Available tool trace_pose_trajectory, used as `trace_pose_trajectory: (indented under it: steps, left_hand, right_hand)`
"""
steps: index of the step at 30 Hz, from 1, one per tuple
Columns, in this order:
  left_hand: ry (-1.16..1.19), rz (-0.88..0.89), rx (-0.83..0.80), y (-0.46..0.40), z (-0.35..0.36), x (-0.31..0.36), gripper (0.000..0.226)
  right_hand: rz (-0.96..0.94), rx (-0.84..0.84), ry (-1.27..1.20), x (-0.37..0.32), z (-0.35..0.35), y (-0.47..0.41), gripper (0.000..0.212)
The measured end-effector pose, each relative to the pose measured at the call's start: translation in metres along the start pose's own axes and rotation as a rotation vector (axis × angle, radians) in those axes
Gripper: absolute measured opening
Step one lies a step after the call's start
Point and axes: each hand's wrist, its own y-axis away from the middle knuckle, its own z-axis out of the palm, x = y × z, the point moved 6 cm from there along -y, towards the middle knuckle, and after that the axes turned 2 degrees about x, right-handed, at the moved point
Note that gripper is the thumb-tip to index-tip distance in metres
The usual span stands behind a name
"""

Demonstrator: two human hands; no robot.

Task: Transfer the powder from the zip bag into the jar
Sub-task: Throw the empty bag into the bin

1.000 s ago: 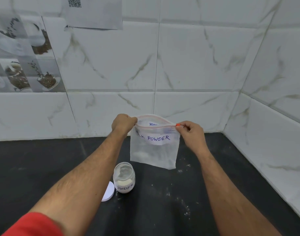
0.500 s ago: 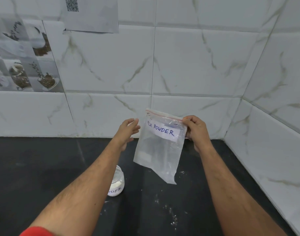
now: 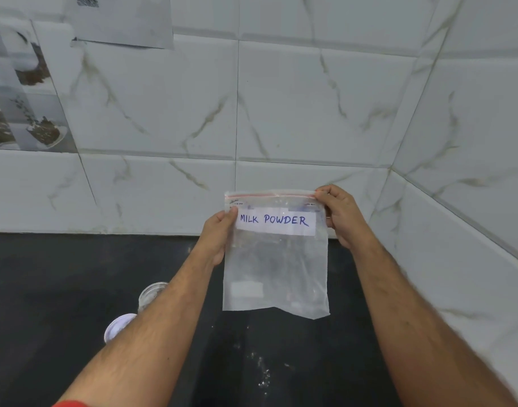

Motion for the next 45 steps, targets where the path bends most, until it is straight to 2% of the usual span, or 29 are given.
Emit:
trace_pose_trajectory:
  steps: [7,10,11,12,14,15,17,21,24,26,28,32,37,45]
  left_hand:
    - [-0.115,0.177,0.089,0.005,0.015,0.019,0.033]
    - [-0.091,0.199,0.093,0.008,0.022,0.026,0.034]
    - [-0.041,0.196,0.079,0.008,0.024,0.027,0.033]
    - [0.002,0.192,0.070,0.009,0.026,0.030,0.032]
    - [0.036,0.202,0.088,0.008,0.026,0.034,0.042]
    - [0.025,0.210,0.095,0.006,0.024,0.034,0.054]
    - [0.021,0.207,0.106,0.006,0.020,0.035,0.062]
    - [-0.037,0.154,0.018,0.015,0.020,0.034,0.043]
    - [-0.165,0.041,-0.134,0.020,0.019,0.019,0.042]
    - [-0.260,0.017,-0.147,0.018,0.017,0.011,0.046]
    - [-0.290,0.051,-0.109,0.015,0.017,0.010,0.036]
    - [-0.292,0.092,-0.059,0.013,0.016,0.016,0.024]
    - [-0.258,0.073,0.009,0.012,0.011,0.017,0.021]
    - [-0.073,-0.237,-0.022,0.007,0.007,-0.010,0.035]
  right_hand:
    - [-0.048,0.122,0.126,0.006,-0.037,-0.014,0.026]
    - [-0.048,0.160,0.065,0.012,-0.039,-0.017,0.019]
    - [-0.009,0.114,-0.015,0.018,-0.036,-0.017,0.015]
    - [0.037,0.023,-0.107,0.027,-0.032,-0.016,0.023]
    - [0.149,-0.209,-0.263,0.045,-0.022,-0.008,0.057]
    - [0.200,-0.288,-0.287,0.053,-0.018,-0.001,0.062]
    - [0.250,-0.335,-0.272,0.066,-0.014,0.007,0.058]
    - [0.200,-0.135,-0.263,0.072,-0.018,0.000,0.024]
    - [0.176,-0.061,-0.201,0.069,-0.022,-0.004,0.015]
    - [0.158,-0.046,-0.181,0.069,-0.023,-0.006,0.013]
    - [0.149,-0.037,-0.192,0.068,-0.025,-0.008,0.011]
    - [0.135,-0.057,-0.120,0.065,-0.029,-0.011,0.012]
    - [0.160,-0.072,-0.019,0.068,-0.040,-0.016,0.021]
    - [0.262,-0.125,-0.182,0.080,-0.043,-0.017,0.020]
